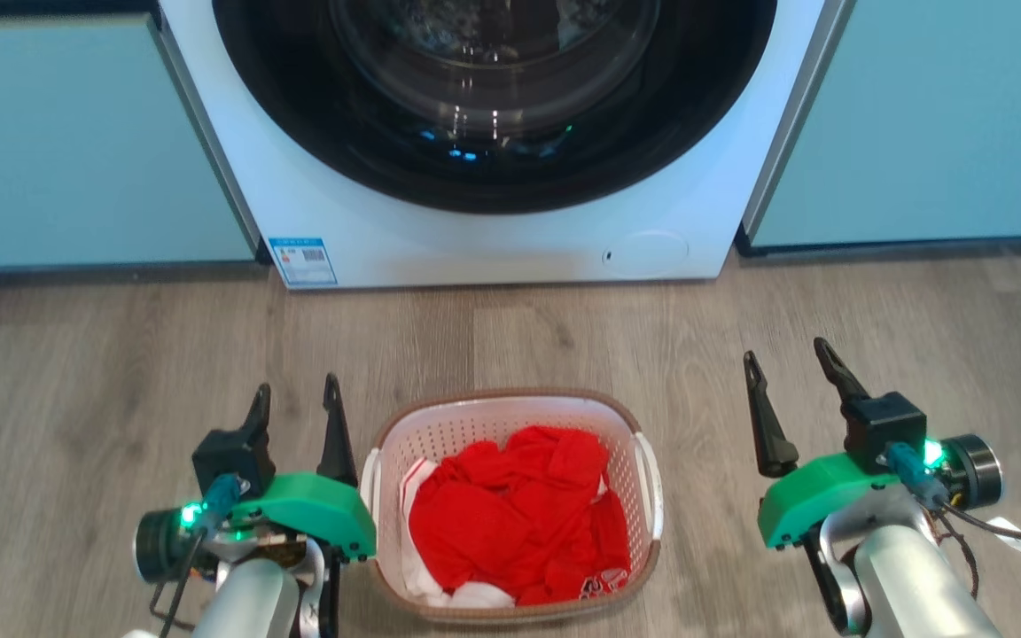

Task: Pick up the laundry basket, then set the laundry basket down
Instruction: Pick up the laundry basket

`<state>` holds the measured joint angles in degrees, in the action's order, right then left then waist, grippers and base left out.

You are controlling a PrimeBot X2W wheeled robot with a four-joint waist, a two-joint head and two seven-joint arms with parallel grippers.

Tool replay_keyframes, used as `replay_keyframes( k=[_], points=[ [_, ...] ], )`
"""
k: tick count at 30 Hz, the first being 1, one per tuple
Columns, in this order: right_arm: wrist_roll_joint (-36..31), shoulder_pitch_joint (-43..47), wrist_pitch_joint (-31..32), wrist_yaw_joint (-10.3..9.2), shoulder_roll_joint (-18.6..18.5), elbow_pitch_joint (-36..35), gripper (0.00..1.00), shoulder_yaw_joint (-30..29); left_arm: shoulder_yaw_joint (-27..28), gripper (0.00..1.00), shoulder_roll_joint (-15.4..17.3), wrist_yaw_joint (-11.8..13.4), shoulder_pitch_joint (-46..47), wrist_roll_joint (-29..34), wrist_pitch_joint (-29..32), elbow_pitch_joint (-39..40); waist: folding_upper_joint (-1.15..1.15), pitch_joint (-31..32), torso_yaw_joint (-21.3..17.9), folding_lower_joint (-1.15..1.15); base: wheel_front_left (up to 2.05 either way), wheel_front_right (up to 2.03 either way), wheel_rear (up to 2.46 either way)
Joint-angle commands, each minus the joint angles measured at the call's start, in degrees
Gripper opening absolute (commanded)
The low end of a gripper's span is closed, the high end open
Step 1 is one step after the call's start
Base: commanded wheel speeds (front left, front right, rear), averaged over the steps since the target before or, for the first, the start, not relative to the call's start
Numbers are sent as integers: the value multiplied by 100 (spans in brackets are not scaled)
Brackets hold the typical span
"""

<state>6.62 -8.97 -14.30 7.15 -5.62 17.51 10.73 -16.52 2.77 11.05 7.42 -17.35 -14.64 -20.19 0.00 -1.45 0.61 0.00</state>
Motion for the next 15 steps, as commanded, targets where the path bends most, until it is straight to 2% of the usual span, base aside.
replay_keyframes(
  k=[1,15],
  points=[
    [43,-255,-70,34,-69,-52,100,140,129,100,11,-33,298,-67,-36,-3,0,-161,-3,0,0,0,0],
    [299,-1152,-70,34,-217,894,100,614,30,100,11,-166,1276,-420,-36,-1377,0,-1608,34,0,0,0,0]
  ],
)
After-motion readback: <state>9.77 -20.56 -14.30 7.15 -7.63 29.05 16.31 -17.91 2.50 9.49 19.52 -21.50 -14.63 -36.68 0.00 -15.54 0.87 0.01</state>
